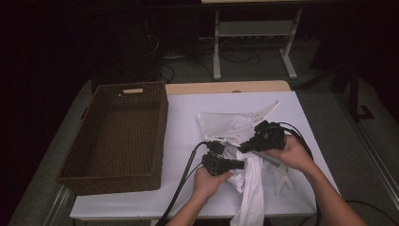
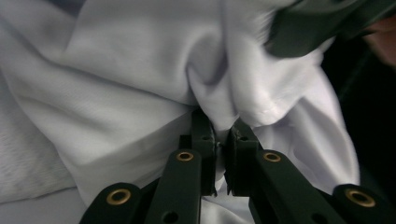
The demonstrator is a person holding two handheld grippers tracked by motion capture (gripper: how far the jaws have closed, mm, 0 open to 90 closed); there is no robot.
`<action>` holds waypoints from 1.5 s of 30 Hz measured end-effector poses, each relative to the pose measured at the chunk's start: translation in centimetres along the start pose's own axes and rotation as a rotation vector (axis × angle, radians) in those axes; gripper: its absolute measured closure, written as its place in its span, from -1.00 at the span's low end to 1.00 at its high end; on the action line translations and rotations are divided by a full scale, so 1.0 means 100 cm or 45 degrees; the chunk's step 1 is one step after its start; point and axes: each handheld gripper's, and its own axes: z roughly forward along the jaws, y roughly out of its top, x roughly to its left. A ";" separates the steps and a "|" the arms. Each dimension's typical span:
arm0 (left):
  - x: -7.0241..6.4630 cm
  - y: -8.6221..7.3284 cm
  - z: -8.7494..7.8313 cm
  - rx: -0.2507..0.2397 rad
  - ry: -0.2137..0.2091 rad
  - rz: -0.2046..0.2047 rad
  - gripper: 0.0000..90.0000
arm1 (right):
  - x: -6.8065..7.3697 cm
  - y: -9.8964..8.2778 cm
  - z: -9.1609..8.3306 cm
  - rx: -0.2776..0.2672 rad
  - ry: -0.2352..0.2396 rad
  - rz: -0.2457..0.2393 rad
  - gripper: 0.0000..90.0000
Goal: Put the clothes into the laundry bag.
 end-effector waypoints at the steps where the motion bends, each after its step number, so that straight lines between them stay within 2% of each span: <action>1: -0.004 0.000 -0.004 -0.033 -0.029 -0.001 0.88 | 0.002 0.001 -0.001 -0.003 0.005 -0.010 0.95; 4: -0.018 0.004 -0.019 -0.098 -0.099 0.040 0.90 | 0.009 0.004 -0.009 -0.042 0.031 -0.037 0.95; 6: -0.029 0.005 -0.026 -0.114 -0.134 0.064 0.90 | 0.013 0.006 -0.014 -0.078 0.058 -0.056 0.95; 8: -0.037 0.005 -0.029 -0.138 -0.161 0.084 0.90 | 0.019 0.007 -0.018 -0.100 0.090 -0.076 0.95; 10: -0.038 0.005 -0.026 -0.174 -0.169 0.080 0.90 | 0.024 0.010 -0.022 -0.097 0.091 -0.101 0.95; 12: -0.033 0.006 -0.019 -0.201 -0.153 0.047 0.90 | 0.026 0.012 -0.023 -0.078 0.069 -0.118 0.95; 13: -0.030 0.007 -0.016 -0.219 -0.128 0.036 0.90 | 0.026 0.011 -0.024 -0.074 0.052 -0.121 0.95; 15: -0.021 0.008 -0.009 -0.278 -0.055 -0.017 0.90 | 0.024 0.009 -0.027 -0.082 0.068 -0.103 0.96; 17: -0.011 0.009 -0.004 -0.297 -0.008 -0.066 0.89 | 0.022 0.005 -0.026 -0.049 0.047 -0.093 0.96; 18: -0.007 0.009 -0.002 -0.291 0.018 -0.073 0.89 | 0.020 0.003 -0.025 -0.028 0.030 -0.086 0.95; 20: -0.003 0.009 -0.001 -0.288 0.088 -0.049 0.88 | 0.015 -0.003 -0.023 -0.014 0.014 -0.051 0.95; 24: -0.001 0.009 -0.006 -0.247 0.133 -0.016 0.79 | 0.007 -0.011 -0.019 0.001 -0.020 -0.001 0.95; 26: -0.002 0.007 -0.009 -0.197 0.132 -0.011 0.62 | 0.005 -0.012 -0.017 0.008 -0.021 0.008 0.95; 29: -0.005 0.000 -0.020 -0.129 0.154 0.027 0.18 | 0.004 -0.011 -0.017 0.001 -0.030 0.008 0.95; 32: -0.007 -0.012 -0.032 -0.089 0.165 0.062 -0.05 | 0.003 -0.011 -0.018 -0.002 -0.039 0.014 0.95; 35: -0.002 -0.020 -0.029 -0.047 0.134 0.028 -0.13 | 0.002 -0.009 -0.018 -0.006 -0.047 0.018 0.95; 38: 0.002 -0.020 -0.010 -0.025 0.086 -0.039 -0.18 | 0.003 -0.006 -0.015 -0.003 -0.044 0.012 0.95; 39: 0.003 -0.019 -0.003 -0.019 0.086 -0.045 -0.21 | 0.004 -0.006 -0.014 0.005 -0.044 0.011 0.95; 40: 0.003 -0.017 0.003 -0.027 0.104 -0.031 -0.20 | 0.005 -0.006 -0.012 0.013 -0.043 0.003 0.95; 41: 0.004 -0.015 0.007 -0.035 0.127 -0.009 -0.12 | 0.005 -0.006 -0.012 0.018 -0.041 0.000 0.95; 42: 0.005 -0.012 0.010 -0.051 0.137 -0.017 0.03 | 0.006 -0.005 -0.011 0.022 -0.040 -0.003 0.95; 43: 0.006 -0.010 0.011 -0.069 0.143 -0.025 0.22 | 0.006 -0.005 -0.011 0.023 -0.038 -0.006 0.95; 45: 0.005 -0.007 0.011 -0.107 0.169 0.027 0.72 | 0.006 -0.004 -0.012 0.020 -0.038 -0.003 0.95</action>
